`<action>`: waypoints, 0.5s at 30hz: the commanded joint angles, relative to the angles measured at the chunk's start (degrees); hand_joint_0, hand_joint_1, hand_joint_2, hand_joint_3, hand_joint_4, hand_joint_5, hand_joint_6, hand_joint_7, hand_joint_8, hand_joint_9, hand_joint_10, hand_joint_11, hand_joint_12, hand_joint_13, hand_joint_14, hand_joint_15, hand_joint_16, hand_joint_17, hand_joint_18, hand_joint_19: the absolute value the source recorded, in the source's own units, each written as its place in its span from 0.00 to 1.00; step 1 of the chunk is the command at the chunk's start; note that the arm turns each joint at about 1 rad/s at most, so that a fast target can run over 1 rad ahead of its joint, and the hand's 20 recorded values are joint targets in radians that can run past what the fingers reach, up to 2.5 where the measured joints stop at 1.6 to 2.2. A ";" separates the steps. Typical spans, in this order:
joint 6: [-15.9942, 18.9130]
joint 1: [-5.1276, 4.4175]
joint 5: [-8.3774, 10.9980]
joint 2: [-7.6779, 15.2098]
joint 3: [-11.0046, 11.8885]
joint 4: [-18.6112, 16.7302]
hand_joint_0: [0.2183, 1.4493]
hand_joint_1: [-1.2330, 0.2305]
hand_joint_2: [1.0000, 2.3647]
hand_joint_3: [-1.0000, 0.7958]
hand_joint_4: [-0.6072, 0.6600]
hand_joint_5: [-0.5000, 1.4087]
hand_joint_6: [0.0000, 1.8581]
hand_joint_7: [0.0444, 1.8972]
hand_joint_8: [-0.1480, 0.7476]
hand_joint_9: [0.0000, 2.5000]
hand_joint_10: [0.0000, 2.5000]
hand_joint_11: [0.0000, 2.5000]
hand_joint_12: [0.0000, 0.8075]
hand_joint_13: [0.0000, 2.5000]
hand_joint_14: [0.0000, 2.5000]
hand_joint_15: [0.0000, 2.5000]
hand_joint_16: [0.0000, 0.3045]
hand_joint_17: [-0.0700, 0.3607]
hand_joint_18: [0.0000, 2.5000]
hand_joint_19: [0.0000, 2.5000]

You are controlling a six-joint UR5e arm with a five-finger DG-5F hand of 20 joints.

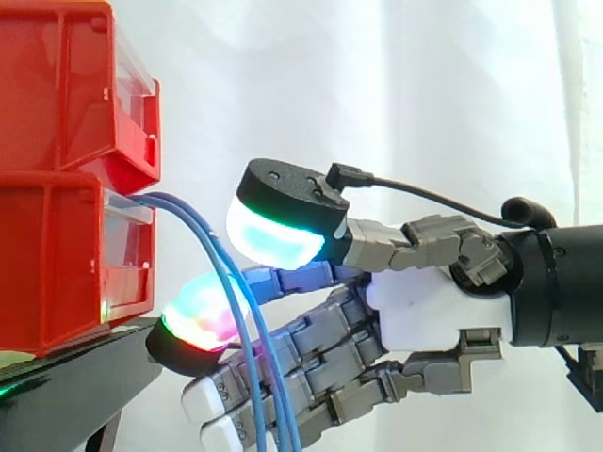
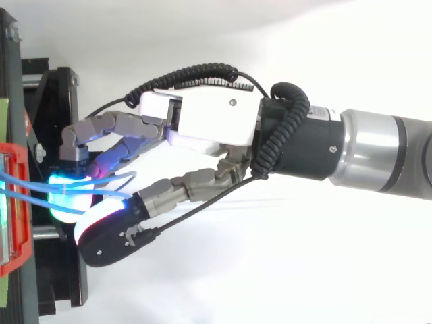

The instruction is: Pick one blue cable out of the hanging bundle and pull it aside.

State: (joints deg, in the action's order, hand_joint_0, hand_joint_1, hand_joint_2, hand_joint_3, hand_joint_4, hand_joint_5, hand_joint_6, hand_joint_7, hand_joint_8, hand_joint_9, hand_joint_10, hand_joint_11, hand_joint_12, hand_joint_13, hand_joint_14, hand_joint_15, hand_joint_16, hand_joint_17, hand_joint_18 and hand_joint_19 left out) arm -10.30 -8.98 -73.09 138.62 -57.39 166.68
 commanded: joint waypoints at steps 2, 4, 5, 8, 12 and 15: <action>0.01 0.02 -0.03 -0.01 0.97 1.36 0.29 0.40 0.00 0.30 0.63 0.22 0.37 0.52 0.49 0.34 0.00 0.11 0.35 0.29 0.00 0.12 0.14 0.38 0.22 0.16; 0.01 0.11 -0.03 -0.28 1.05 1.63 0.29 0.41 0.00 0.31 0.62 0.21 0.39 0.49 0.49 0.35 0.00 0.12 0.35 0.29 0.01 0.13 0.14 0.38 0.22 0.16; 0.01 0.11 -0.03 -0.28 1.05 1.71 0.29 0.41 0.00 0.31 0.62 0.21 0.39 0.49 0.49 0.35 0.00 0.12 0.35 0.29 0.01 0.12 0.14 0.38 0.22 0.16; -0.08 0.11 -0.03 -0.89 1.14 2.68 0.30 0.42 0.01 0.34 0.61 0.21 0.41 0.47 0.49 0.35 0.00 0.12 0.35 0.29 0.01 0.13 0.14 0.38 0.22 0.16; -0.16 0.11 -0.03 -1.24 2.28 4.61 0.29 0.42 0.01 0.37 0.58 0.20 0.44 0.46 0.49 0.35 0.00 0.12 0.35 0.29 0.01 0.13 0.14 0.38 0.22 0.17; -0.16 0.19 -0.03 -1.15 2.90 5.76 0.29 0.43 0.01 0.39 0.59 0.20 0.47 0.44 0.50 0.36 0.00 0.14 0.35 0.29 0.01 0.14 0.14 0.38 0.22 0.17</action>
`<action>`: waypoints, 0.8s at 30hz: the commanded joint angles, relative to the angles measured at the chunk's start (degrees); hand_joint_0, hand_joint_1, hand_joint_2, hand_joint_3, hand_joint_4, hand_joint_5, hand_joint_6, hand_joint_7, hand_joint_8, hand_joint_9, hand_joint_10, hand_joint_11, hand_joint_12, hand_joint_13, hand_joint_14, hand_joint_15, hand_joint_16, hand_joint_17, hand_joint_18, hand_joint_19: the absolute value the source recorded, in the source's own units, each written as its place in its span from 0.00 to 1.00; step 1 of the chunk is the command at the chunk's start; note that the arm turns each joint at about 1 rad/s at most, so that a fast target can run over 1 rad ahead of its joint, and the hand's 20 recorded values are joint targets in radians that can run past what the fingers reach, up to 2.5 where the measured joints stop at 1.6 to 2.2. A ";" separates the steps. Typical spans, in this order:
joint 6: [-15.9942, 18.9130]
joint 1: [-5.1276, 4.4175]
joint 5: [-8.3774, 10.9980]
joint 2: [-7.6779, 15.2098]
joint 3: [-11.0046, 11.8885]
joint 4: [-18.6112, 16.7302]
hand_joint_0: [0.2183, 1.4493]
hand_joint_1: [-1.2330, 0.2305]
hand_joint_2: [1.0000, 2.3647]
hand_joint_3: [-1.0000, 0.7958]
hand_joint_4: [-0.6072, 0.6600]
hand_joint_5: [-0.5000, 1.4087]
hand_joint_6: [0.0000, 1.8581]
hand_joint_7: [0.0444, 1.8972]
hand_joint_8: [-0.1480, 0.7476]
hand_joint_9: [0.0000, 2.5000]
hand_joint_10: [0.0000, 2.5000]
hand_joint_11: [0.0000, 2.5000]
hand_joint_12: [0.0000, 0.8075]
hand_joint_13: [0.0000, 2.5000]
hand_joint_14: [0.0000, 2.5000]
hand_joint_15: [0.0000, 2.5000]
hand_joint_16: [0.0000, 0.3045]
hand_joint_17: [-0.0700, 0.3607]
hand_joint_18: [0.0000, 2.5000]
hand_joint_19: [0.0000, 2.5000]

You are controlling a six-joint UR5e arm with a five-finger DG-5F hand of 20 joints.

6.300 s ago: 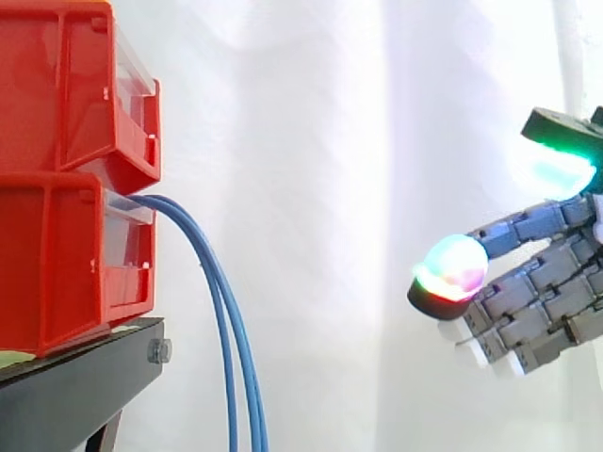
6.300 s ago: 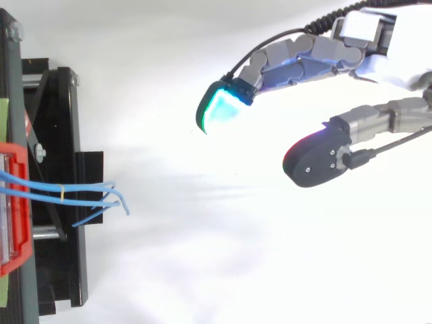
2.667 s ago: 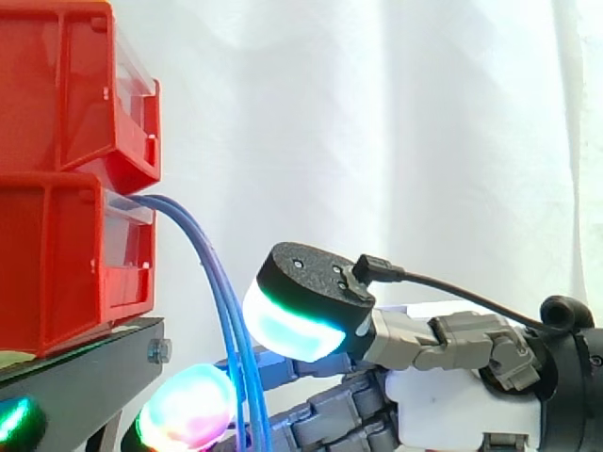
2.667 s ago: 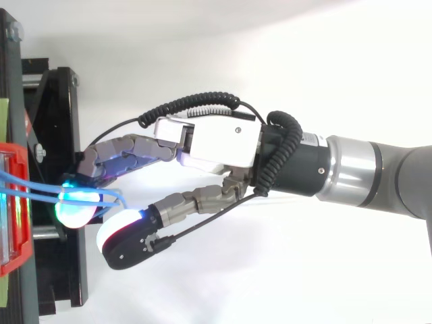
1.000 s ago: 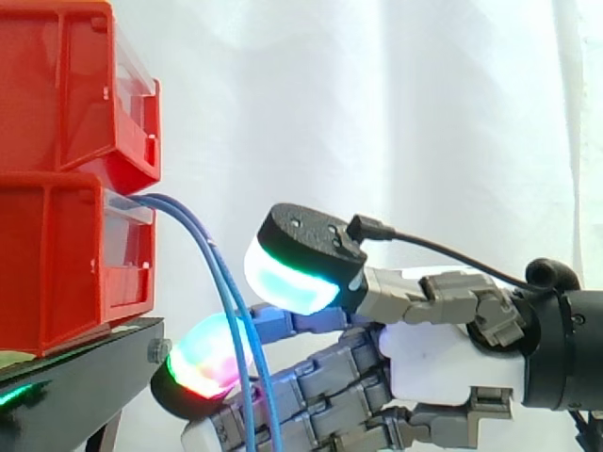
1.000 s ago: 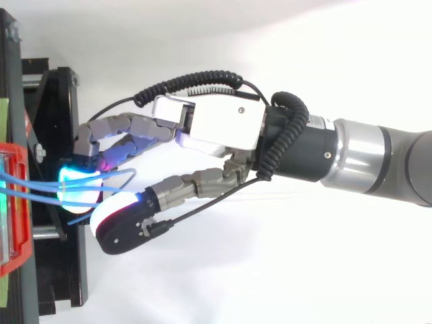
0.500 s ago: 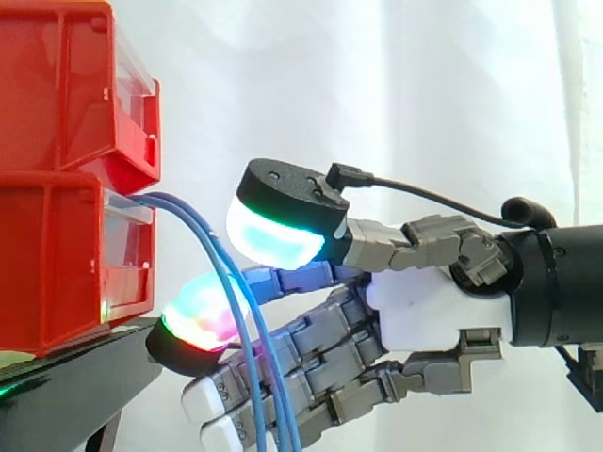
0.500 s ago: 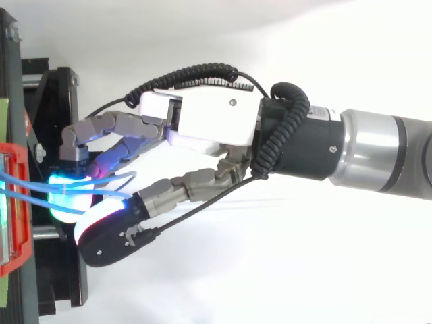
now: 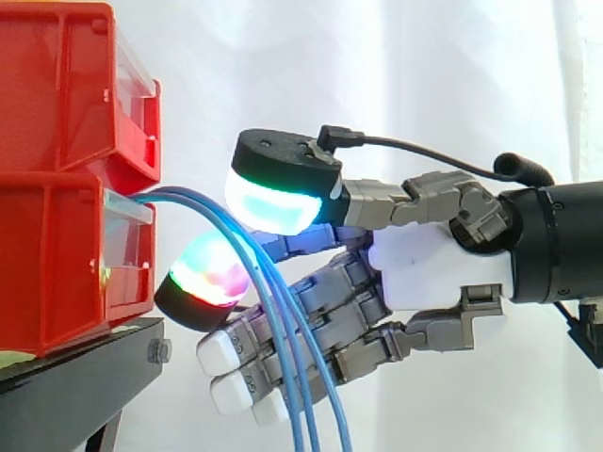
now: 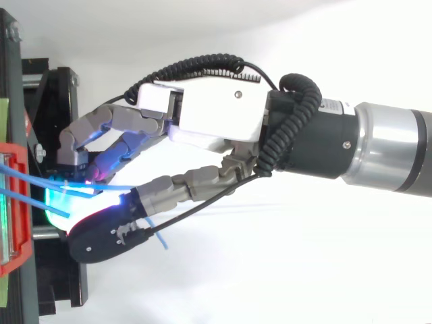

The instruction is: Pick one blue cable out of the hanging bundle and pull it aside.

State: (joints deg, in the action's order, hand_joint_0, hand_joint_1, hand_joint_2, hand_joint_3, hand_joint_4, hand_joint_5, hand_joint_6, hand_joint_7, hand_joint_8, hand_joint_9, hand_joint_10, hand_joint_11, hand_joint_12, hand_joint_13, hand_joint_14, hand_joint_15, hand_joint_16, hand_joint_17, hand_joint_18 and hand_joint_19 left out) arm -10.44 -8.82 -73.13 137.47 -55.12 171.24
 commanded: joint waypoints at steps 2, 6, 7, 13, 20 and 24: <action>-0.02 0.12 -0.09 -0.09 1.07 1.82 0.29 0.43 0.01 0.38 0.59 0.20 0.47 0.45 0.49 0.37 0.01 0.14 0.35 0.29 0.01 0.14 0.14 0.38 0.22 0.17; -0.19 0.39 0.00 -0.09 2.92 4.10 0.29 0.42 0.01 0.37 0.59 0.20 0.49 0.44 0.49 0.38 0.01 0.16 0.36 0.30 0.01 0.14 0.14 0.38 0.23 0.17; -0.28 0.47 0.00 -0.09 3.18 4.54 0.29 0.41 0.01 0.38 0.59 0.20 0.49 0.45 0.49 0.39 0.01 0.17 0.35 0.30 0.01 0.14 0.14 0.38 0.23 0.17; -0.19 0.83 -0.09 -0.09 4.94 7.70 0.31 0.37 0.01 0.42 0.57 0.20 0.50 0.45 0.50 0.39 0.01 0.19 0.35 0.30 0.01 0.15 0.14 0.38 0.24 0.17; -0.02 1.09 0.00 -0.09 5.82 10.08 0.33 0.30 0.01 0.43 0.52 0.20 0.51 0.43 0.49 0.38 0.01 0.20 0.35 0.31 0.01 0.15 0.13 0.38 0.25 0.18; 0.24 1.18 0.00 -0.36 5.73 11.92 0.37 0.27 0.01 0.38 0.47 0.19 0.51 0.43 0.49 0.38 0.01 0.20 0.35 0.31 0.01 0.15 0.13 0.37 0.26 0.17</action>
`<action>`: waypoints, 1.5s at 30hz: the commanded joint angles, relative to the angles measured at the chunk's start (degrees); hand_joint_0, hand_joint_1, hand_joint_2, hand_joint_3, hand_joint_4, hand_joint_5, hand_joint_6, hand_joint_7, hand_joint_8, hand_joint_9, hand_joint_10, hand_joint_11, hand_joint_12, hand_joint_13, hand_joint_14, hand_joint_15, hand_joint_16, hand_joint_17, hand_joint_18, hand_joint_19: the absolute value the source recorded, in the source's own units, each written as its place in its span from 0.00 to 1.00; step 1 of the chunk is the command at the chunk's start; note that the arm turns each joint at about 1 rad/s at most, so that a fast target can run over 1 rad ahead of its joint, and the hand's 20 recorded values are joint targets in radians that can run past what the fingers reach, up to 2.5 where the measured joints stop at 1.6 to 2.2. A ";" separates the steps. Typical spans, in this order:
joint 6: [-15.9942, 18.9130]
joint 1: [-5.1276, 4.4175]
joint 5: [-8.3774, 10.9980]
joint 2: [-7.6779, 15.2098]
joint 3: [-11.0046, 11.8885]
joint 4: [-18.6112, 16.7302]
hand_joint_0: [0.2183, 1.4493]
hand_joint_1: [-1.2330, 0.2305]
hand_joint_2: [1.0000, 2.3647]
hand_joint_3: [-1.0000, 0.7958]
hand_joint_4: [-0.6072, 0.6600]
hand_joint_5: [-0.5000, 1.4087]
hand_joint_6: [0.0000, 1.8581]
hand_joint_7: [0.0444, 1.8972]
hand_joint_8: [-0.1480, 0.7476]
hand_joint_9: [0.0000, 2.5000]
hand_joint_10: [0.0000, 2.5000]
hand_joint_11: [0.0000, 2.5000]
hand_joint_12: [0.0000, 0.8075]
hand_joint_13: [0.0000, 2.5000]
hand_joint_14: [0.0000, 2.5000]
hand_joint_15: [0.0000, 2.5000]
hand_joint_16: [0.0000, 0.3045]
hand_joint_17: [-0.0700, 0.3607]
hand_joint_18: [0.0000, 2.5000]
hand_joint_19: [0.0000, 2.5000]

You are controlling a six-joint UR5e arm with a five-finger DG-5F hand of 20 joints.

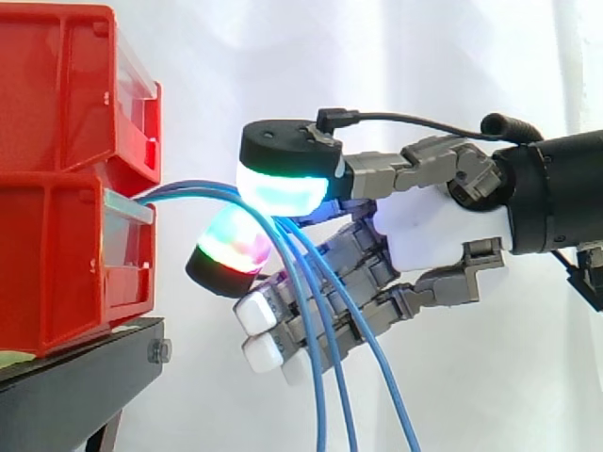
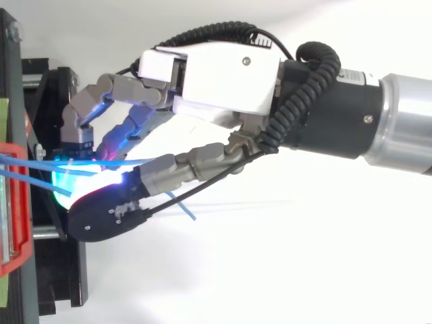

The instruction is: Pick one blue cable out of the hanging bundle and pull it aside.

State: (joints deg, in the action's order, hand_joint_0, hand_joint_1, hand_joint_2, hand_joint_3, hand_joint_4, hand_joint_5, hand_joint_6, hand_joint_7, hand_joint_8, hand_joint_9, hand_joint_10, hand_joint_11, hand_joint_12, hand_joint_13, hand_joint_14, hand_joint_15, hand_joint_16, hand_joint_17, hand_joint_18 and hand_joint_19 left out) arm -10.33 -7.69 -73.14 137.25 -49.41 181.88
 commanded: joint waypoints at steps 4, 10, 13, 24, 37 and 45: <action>-0.22 0.22 0.02 -1.11 -0.16 2.77 0.42 0.24 0.00 0.31 0.41 0.19 0.51 0.46 0.48 0.38 0.01 0.20 0.34 0.32 0.01 0.14 0.13 0.37 0.28 0.17; -0.30 0.40 0.11 -1.81 -0.25 4.71 0.33 0.26 0.00 0.28 0.53 0.19 0.51 0.38 0.47 0.39 0.01 0.20 0.34 0.32 0.01 0.15 0.13 0.37 0.28 0.18; -0.30 0.75 0.20 -1.99 -0.34 6.11 0.25 0.33 0.00 0.28 0.57 0.20 0.48 0.39 0.49 0.40 0.01 0.20 0.36 0.33 0.01 0.15 0.14 0.39 0.29 0.19; -0.30 1.81 0.28 -1.99 -0.34 6.29 0.30 0.47 0.01 0.37 0.54 0.20 0.46 0.47 0.50 0.40 0.01 0.19 0.36 0.32 0.01 0.16 0.14 0.39 0.28 0.21; -1.27 2.07 0.37 -3.22 0.01 6.38 0.32 0.33 0.01 0.45 0.54 0.18 0.51 0.39 0.49 0.37 0.01 0.21 0.36 0.31 0.01 0.16 0.14 0.39 0.28 0.20; -1.71 2.16 0.37 -3.40 0.01 6.38 0.29 0.53 0.01 0.33 0.55 0.20 0.49 0.43 0.51 0.40 0.01 0.19 0.36 0.33 0.01 0.16 0.14 0.39 0.29 0.21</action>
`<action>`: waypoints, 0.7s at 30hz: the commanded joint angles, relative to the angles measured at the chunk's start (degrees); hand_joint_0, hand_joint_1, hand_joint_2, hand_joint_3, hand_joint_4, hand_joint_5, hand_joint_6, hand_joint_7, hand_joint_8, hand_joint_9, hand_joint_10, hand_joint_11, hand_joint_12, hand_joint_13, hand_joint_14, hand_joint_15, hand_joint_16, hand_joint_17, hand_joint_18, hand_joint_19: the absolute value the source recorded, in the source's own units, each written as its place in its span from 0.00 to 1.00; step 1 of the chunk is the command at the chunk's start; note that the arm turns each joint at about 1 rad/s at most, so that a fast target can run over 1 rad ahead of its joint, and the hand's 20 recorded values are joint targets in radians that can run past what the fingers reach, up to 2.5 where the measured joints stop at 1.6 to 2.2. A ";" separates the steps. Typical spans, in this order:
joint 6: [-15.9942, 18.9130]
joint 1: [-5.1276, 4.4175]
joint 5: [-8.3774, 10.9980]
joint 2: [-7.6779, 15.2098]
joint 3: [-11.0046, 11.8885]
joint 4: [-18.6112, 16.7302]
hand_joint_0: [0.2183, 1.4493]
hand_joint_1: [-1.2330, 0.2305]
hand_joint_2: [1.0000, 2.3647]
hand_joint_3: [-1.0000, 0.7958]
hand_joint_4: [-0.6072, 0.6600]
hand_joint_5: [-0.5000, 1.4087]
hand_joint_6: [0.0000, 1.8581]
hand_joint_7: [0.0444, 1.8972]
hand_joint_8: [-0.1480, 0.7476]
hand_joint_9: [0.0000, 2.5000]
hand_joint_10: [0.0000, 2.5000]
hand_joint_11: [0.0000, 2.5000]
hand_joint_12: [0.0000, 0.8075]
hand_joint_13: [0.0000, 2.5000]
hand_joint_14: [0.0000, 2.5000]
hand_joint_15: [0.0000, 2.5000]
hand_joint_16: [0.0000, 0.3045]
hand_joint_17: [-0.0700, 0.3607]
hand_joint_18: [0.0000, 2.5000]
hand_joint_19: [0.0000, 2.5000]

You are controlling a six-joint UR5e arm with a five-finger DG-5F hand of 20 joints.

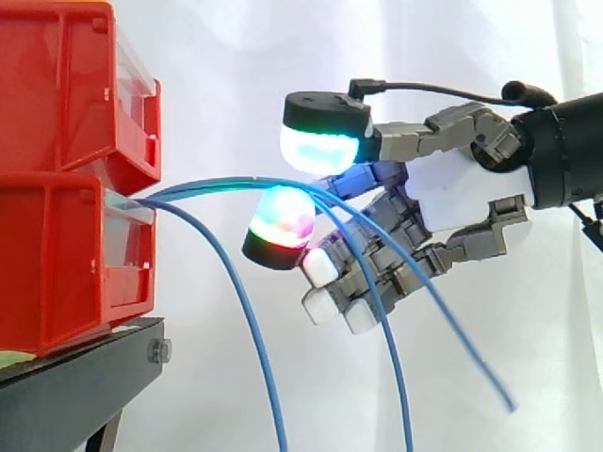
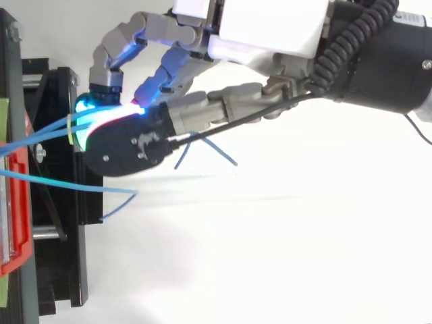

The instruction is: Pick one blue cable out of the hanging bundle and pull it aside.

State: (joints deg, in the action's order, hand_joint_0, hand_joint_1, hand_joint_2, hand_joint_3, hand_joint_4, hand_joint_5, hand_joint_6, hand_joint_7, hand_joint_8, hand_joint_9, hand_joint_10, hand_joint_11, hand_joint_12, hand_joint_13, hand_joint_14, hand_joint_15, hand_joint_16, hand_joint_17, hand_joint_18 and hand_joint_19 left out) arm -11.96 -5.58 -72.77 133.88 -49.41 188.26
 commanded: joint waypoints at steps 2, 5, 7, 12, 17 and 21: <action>-0.08 0.04 0.00 -0.03 0.02 0.00 0.30 0.54 0.01 0.34 0.54 0.20 0.49 0.44 0.51 0.41 0.01 0.19 0.36 0.33 0.01 0.16 0.14 0.39 0.29 0.22; -0.08 0.04 0.00 -0.03 -0.07 0.00 0.30 0.49 0.01 0.41 0.54 0.20 0.49 0.45 0.52 0.40 0.01 0.20 0.37 0.33 0.01 0.16 0.14 0.39 0.29 0.21; -0.08 0.04 0.00 -0.03 0.02 0.00 0.29 0.43 0.01 0.46 0.55 0.20 0.50 0.45 0.53 0.40 0.01 0.20 0.38 0.33 0.01 0.16 0.15 0.40 0.30 0.21; -0.08 0.13 0.00 -0.12 -0.07 0.00 0.33 0.33 0.01 0.52 0.48 0.19 0.52 0.44 0.52 0.39 0.01 0.22 0.38 0.32 0.01 0.15 0.15 0.40 0.30 0.20; -0.08 0.22 0.00 -0.03 0.02 0.00 0.37 0.28 0.02 0.50 0.40 0.19 0.52 0.47 0.48 0.37 0.01 0.23 0.36 0.30 0.01 0.16 0.14 0.38 0.28 0.19; -0.08 0.22 0.00 -0.12 -0.07 0.00 0.42 0.25 0.01 0.39 0.38 0.18 0.52 0.45 0.46 0.36 0.01 0.23 0.35 0.29 0.01 0.16 0.14 0.38 0.28 0.19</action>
State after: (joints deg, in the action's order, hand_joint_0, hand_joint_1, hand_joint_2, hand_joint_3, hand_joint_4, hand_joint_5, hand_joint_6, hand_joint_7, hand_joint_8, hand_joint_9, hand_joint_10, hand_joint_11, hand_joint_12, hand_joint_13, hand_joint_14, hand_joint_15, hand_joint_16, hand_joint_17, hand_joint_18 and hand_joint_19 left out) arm -12.04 -5.38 -72.77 133.81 -49.46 188.26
